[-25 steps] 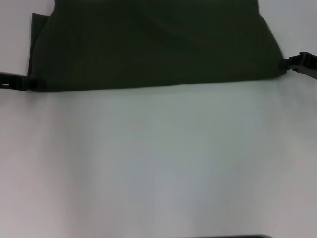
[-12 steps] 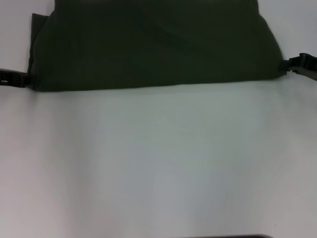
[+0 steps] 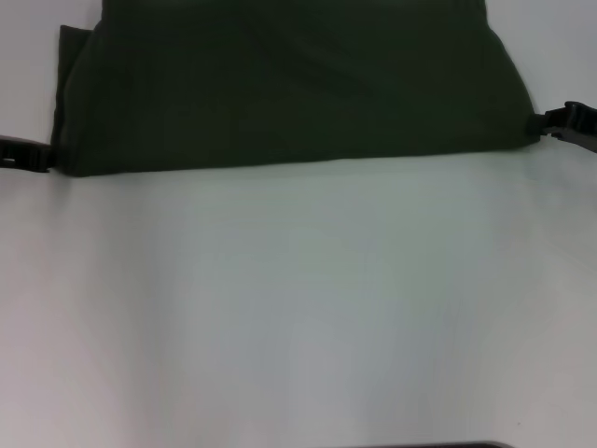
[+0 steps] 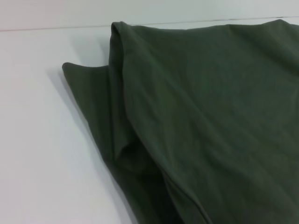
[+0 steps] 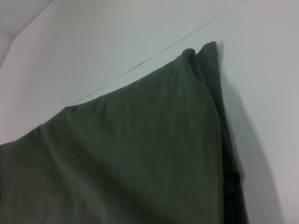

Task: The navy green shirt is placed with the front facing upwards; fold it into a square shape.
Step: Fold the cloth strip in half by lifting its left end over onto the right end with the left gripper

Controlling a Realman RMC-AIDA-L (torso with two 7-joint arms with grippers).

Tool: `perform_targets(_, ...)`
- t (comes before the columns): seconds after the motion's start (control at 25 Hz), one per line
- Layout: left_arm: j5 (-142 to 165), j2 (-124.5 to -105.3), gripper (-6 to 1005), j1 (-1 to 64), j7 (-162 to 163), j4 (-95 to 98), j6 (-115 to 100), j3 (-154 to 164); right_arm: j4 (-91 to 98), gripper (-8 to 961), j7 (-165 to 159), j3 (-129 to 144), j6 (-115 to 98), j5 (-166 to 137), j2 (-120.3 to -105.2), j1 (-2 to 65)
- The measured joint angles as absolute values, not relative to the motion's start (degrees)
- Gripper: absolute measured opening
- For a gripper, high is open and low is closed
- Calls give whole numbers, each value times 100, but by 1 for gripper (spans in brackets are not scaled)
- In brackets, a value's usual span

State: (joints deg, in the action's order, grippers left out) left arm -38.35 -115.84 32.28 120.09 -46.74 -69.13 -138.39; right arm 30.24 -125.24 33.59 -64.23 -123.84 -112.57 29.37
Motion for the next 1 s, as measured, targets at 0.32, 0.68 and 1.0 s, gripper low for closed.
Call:
perform_targets(0.32, -3865, -11584, 10, 2964, 12045, -4992, -7053, -13955, 3040, 7, -12275, 3095, -6860, -12374, -11221, 2845)
perform_targets(0.68, -3873, -11562, 17, 2815, 11924, -5125, -7532, -14133, 3335, 6, -12151, 2931, -7548, -12367, -11215, 2537)
perform_targets(1.0, -3898, -11598, 24, 2616, 11600, -5360, -8373, -14422, 3374, 7, -11868, 2757, -8159, -12366, -11201, 2198)
